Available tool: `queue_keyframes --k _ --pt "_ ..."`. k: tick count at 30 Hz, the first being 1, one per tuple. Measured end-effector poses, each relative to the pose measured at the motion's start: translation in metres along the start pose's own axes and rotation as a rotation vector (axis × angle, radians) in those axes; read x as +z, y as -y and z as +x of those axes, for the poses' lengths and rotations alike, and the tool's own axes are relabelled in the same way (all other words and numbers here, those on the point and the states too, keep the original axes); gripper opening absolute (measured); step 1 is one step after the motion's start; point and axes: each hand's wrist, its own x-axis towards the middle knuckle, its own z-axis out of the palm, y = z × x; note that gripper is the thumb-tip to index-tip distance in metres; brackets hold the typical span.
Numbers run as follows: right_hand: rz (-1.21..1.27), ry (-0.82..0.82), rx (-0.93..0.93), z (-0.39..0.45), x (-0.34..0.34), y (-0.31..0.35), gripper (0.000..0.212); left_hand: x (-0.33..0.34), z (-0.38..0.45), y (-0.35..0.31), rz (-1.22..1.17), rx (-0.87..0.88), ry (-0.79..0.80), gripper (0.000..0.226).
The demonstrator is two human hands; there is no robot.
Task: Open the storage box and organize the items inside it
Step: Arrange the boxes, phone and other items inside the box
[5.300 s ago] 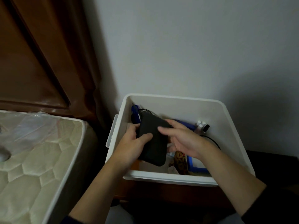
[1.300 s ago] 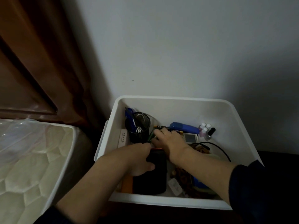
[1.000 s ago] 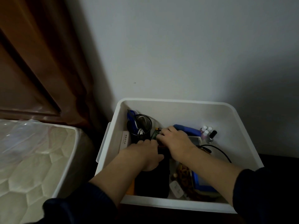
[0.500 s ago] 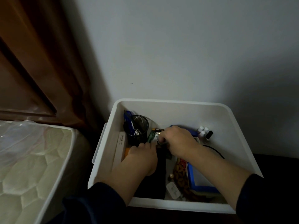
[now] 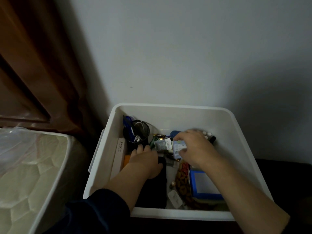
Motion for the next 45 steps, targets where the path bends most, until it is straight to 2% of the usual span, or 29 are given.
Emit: queue_keyframes --k 8,10,14,21,29,33,37,40,41,45 --pt "-0.054 0.11 0.073 0.011 0.015 0.005 0.067 0.003 0.014 -0.017 -0.114 -0.001 0.014 0.084" --pt "-0.037 0.092 0.088 0.012 0.017 0.002 0.064 0.005 0.016 -0.018 -0.155 -0.032 0.002 0.082" --pt "0.025 0.036 0.124 0.014 0.017 0.0 0.054 0.005 0.021 -0.016 -0.274 -0.086 -0.054 0.064" --pt "0.06 0.009 0.146 0.014 0.015 0.003 0.047 0.008 0.024 -0.023 -0.3 -0.124 -0.067 0.043" --pt "0.047 0.005 0.143 0.016 0.016 0.001 0.04 0.01 0.022 -0.024 -0.355 -0.117 -0.014 0.045" --pt "0.081 -0.012 0.144 0.018 0.016 -0.001 0.03 0.007 0.015 -0.026 -0.369 -0.096 0.015 0.059" --pt "0.093 0.002 0.142 0.016 0.015 -0.001 0.023 0.0 0.004 -0.03 -0.369 -0.062 0.014 0.048" --pt "0.113 -0.018 0.115 0.016 0.013 0.0 0.021 -0.011 -0.014 -0.026 -0.402 -0.071 0.019 0.067" --pt "0.13 -0.031 0.099 0.016 0.012 0.0 0.023 -0.017 -0.022 -0.021 -0.373 -0.075 0.012 0.067" --pt "0.228 -0.023 0.022 0.018 0.013 0.003 0.038 -0.032 -0.059 0.009 -0.341 -0.011 -0.069 0.046"
